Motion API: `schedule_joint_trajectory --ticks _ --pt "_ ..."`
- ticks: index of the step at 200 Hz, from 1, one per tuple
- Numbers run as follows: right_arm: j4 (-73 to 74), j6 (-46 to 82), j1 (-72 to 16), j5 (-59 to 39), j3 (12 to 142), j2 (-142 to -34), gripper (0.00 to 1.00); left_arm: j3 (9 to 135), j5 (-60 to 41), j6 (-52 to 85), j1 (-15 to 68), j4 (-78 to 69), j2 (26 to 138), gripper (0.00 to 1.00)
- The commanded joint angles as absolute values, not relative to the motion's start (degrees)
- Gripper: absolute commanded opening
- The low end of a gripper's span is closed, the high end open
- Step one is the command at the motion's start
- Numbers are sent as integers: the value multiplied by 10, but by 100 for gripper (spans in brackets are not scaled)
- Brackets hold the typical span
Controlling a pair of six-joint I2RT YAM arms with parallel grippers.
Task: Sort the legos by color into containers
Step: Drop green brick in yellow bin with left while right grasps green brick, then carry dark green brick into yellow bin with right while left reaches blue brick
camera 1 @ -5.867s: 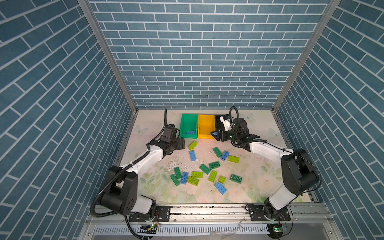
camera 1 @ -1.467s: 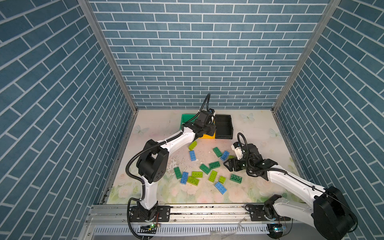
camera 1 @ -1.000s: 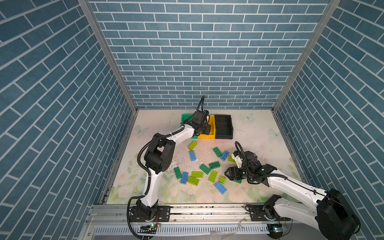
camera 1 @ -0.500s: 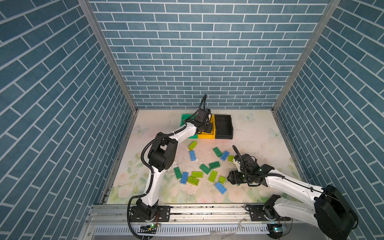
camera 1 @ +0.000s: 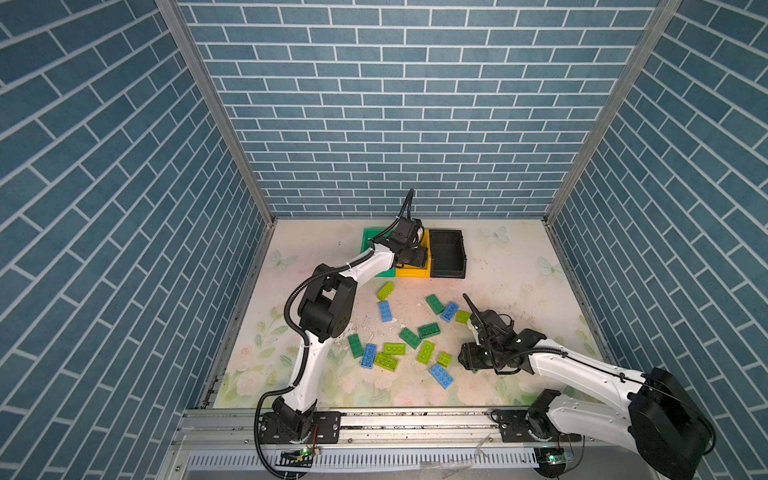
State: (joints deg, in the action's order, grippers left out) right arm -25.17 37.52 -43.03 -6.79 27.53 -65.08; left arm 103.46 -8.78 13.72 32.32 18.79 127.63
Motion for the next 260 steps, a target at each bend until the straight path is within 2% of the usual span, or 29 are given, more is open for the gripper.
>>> schedule_joint_trajectory --ticks 1,43,69,142,181,260 --pt "-317 412 -438 -44 278 -669 56 1028 -93 138 323 203 1253 61" --pt "-301 413 -446 -36 279 -692 47 976 -72 141 325 178 1208 62" --pt "-290 409 -450 -26 285 -704 36 936 -58 140 325 153 1172 62" --pt "-267 397 -449 8 330 -714 17 847 -26 155 321 129 1102 62" --pt "-223 365 -443 11 383 -732 16 804 -11 156 320 135 1063 62" --pt "-33 315 -352 -82 485 -828 15 723 19 183 316 171 990 62"
